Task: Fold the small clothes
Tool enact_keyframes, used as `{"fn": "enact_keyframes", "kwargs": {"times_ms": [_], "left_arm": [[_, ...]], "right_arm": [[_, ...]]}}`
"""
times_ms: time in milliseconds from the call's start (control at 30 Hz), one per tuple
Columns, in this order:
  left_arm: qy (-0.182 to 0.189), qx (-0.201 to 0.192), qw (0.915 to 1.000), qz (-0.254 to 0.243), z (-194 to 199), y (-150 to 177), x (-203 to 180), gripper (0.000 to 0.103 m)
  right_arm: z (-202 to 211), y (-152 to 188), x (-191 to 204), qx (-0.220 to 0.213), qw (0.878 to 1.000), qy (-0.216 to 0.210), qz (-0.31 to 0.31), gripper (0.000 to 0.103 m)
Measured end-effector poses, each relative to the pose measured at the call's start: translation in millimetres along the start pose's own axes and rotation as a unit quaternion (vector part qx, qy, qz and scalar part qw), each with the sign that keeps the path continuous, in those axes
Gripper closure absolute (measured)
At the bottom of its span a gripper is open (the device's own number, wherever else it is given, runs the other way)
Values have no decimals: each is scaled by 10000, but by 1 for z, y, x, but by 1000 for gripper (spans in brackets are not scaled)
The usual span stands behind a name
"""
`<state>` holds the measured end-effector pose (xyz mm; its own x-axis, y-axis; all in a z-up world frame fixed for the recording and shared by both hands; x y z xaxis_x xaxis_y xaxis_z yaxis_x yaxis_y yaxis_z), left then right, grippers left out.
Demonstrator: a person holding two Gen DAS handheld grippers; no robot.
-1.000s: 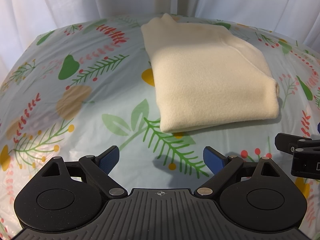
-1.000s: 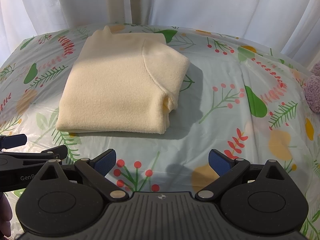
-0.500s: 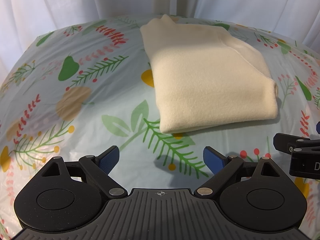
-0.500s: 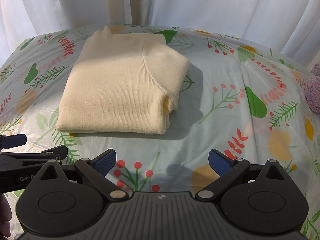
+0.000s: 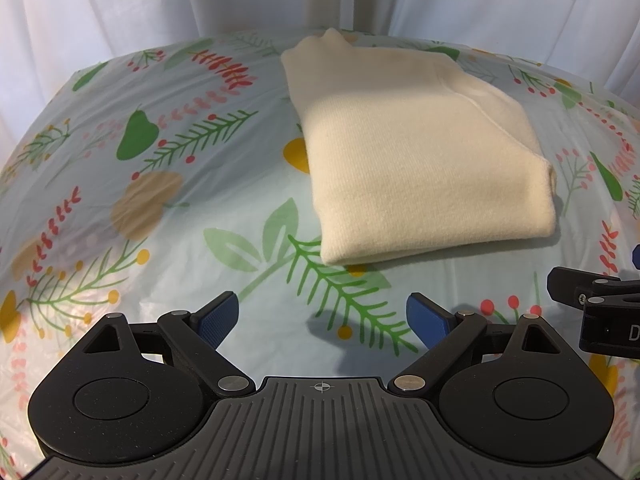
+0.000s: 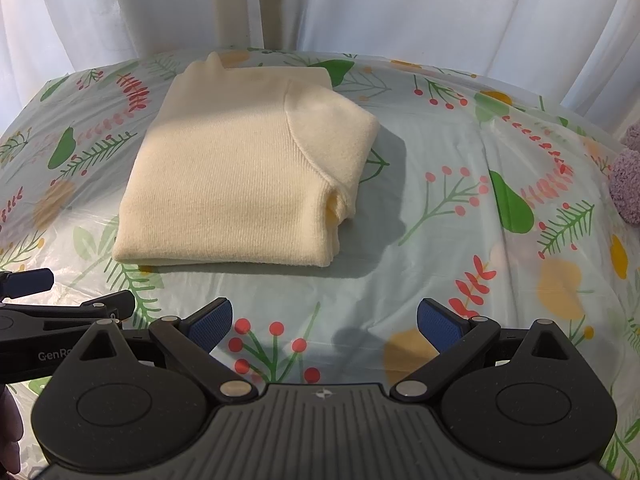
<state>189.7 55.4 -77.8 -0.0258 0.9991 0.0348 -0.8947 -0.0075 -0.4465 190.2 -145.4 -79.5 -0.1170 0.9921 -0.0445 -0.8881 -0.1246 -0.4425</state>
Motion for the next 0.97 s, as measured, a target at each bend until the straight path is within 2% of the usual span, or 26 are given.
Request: {"fn": "enact_keyframes", "kwargs": {"times_ms": [633, 767, 967], "left_arm": [[204, 67, 9996, 189, -1, 2, 0, 8], [113, -53, 9999, 80, 1, 2, -1, 9], [59, 49, 10000, 3, -1, 3, -2, 8]], "right_arm": [[-1, 1, 1, 4, 10000, -49, -12, 4], [-1, 1, 1, 17, 10000, -42, -21, 4], [-2, 0, 1, 18, 10000, -52, -35, 4]]}}
Point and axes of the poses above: each gripper's, at about its wrist camera, not at the fingertips, and z roughly against the way its jaws point, x to its left, y to its underside, the point moved 7 cm from there along -z, roughly the way its jaws point, and after that the axes turned 1 degree about x, right-handed, at the moved point
